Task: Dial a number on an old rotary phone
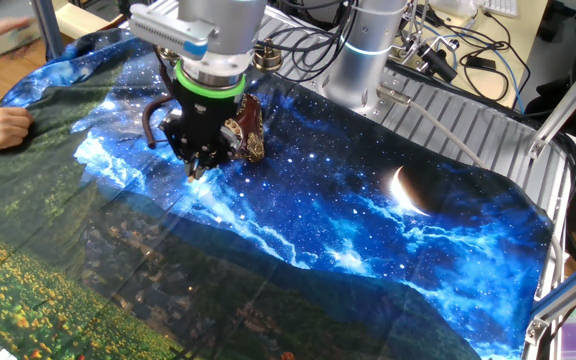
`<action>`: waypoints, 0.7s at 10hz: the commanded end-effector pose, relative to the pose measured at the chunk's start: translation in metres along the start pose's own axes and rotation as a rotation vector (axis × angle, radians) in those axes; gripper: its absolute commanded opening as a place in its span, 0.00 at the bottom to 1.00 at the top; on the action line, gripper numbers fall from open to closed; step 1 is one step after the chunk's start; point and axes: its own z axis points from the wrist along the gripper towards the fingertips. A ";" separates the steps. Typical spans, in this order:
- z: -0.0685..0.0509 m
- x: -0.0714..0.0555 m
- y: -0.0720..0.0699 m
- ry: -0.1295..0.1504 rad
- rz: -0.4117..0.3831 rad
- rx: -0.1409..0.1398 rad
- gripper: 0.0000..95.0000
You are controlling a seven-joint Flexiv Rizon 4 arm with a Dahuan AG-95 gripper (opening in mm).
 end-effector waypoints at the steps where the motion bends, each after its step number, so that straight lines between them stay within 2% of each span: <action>1: 0.001 -0.002 0.000 0.007 -0.002 -0.001 0.00; 2: 0.001 -0.002 0.000 0.011 -0.002 -0.001 0.00; 5: 0.002 0.001 -0.002 -0.011 0.000 -0.008 0.00; 7: 0.011 0.009 -0.016 -0.010 0.000 -0.012 0.00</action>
